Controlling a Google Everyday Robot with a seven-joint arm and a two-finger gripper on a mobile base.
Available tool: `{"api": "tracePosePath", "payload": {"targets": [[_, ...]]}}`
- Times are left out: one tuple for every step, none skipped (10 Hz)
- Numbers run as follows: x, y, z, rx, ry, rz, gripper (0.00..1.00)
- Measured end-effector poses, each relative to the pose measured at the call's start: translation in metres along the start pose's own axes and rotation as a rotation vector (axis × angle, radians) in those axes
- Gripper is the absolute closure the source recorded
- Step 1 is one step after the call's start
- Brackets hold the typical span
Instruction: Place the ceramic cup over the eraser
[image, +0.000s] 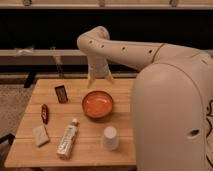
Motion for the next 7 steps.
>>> {"api": "tracePosePath", "payload": {"targets": [[0.0, 0.0, -0.0001, 0.0, 0.0, 0.0, 0.2], [0.0, -0.0001, 0.0, 0.0, 0.0, 0.0, 0.2], [0.0, -0.0001, 0.0, 0.0, 0.0, 0.0, 0.2], [0.0, -0.0001, 0.0002, 0.0, 0.0, 0.0, 0.2], [0.0001, -0.0001, 0.0003, 0.0, 0.0, 0.0, 0.2], [0.0012, -0.0001, 0.0003, 0.003, 0.001, -0.002, 0.2], [0.002, -0.0004, 0.0, 0.012, -0.013, -0.014, 0.2]]}}
